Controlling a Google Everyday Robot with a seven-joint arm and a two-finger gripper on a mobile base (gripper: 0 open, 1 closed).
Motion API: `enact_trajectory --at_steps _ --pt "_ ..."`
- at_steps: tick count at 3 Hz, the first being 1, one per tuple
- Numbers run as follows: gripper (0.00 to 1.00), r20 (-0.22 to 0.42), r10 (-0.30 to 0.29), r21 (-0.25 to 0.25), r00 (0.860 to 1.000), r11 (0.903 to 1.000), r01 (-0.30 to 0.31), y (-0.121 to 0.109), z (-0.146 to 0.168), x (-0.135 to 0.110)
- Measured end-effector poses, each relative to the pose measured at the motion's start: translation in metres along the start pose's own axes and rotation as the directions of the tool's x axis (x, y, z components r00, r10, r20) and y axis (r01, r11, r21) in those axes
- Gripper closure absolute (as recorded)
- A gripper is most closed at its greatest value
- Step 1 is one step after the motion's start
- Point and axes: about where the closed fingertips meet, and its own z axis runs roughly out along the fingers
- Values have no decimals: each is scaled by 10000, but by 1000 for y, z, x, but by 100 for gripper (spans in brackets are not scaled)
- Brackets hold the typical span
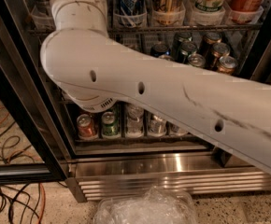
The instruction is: Pick blue plastic bottle from top shelf of fridge
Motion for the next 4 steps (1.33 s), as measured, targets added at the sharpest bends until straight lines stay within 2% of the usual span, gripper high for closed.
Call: enact_trajectory --at_steps 1,2,3,4 --pt "100 71 -72 -156 9999 9999 73 3 -6 -20" --pt "100 -207 173 -770 9996 9969 -189 18 -30 -28" --pt "100 -1008 734 -1344 9922 9871 -867 34 -63 -12" --pt "100 -1703 1237 -1715 9776 9732 -1530 50 -89 9"
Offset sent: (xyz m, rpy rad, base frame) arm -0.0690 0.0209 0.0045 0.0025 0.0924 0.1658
